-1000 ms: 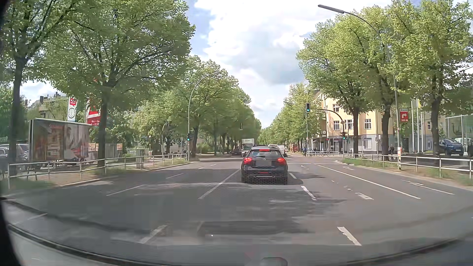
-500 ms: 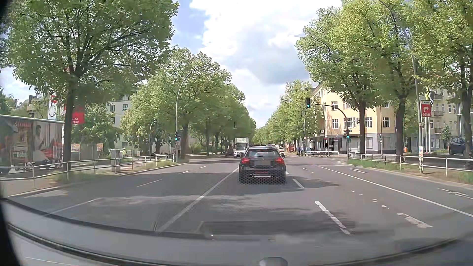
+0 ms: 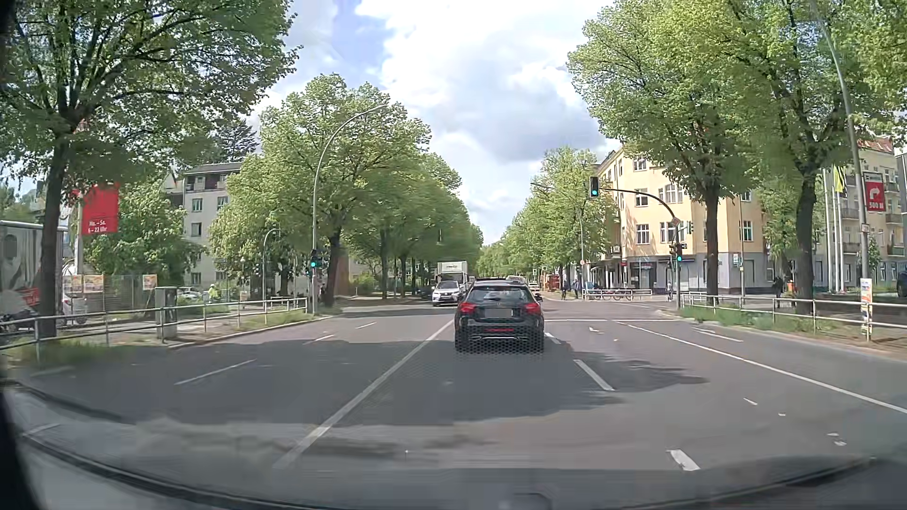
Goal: Follow the waypoints while adhering to traffic rules and regulations
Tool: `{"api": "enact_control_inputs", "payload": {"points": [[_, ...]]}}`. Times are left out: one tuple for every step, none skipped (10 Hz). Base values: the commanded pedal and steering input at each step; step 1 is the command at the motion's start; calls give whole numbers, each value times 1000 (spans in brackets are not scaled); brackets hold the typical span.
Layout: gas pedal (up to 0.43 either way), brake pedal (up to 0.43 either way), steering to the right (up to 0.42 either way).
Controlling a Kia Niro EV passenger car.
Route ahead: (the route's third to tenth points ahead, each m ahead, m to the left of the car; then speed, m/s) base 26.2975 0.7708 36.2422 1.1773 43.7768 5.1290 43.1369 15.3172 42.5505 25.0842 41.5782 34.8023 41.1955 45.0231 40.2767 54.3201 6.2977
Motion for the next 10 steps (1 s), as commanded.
{"api": "enact_control_inputs", "payload": {"points": [[67,18,7],[67,24,6],[67,18,5],[67,24,2],[87,18,1],[87,24,1],[87,24,1],[87,18,1],[87,18,1],[87,24,1]]}}
